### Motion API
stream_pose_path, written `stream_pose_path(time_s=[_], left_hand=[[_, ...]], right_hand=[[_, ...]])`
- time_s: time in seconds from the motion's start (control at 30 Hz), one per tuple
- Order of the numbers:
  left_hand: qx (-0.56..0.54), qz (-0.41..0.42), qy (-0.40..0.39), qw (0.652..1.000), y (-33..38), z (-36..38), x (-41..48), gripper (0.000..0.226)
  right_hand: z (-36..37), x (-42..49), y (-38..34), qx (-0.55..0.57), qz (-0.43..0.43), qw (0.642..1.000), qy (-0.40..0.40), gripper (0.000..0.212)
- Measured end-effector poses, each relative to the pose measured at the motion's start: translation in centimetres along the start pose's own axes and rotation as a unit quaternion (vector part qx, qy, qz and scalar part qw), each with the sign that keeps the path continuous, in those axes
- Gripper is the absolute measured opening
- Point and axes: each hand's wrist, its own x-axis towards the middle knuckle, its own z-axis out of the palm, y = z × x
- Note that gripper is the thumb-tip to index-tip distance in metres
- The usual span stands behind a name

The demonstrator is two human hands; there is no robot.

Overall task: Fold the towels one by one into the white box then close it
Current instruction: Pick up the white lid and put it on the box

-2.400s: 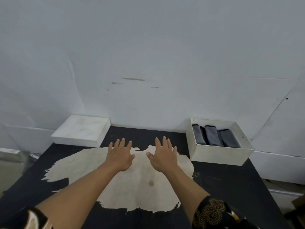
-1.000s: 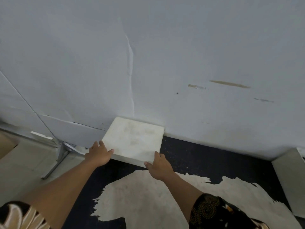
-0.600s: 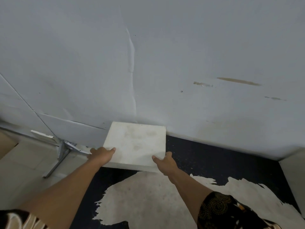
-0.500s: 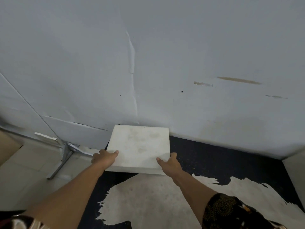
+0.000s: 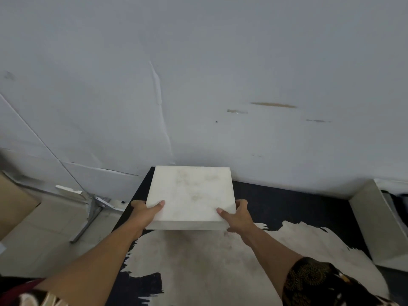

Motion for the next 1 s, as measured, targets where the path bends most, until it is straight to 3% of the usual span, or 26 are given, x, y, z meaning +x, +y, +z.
stream_pose_path(time_s=[0.17, 0.4, 0.73, 1.0], left_hand=[[-0.024, 0.085, -0.014, 0.996, 3.3, 3.2, -6.7, 0.073], [-0.055, 0.169, -0.099, 0.979, 7.0, 9.4, -16.3, 0.062], [-0.031, 0.247, -0.186, 0.951, 13.7, 22.8, -26.2, 0.07], [-0.032, 0.27, -0.276, 0.922, 17.1, 31.1, -30.8, 0.074]], right_hand=[[-6.8, -4.3, -0.1, 0.036, -0.047, 0.998, -0.026, 0.079], [-17.8, -11.0, 0.2, 0.035, -0.094, 0.995, 0.028, 0.076], [-33.2, -19.6, 1.8, 0.091, -0.156, 0.966, 0.187, 0.067], [-41.3, -25.2, 3.5, 0.09, -0.136, 0.941, 0.297, 0.064]])
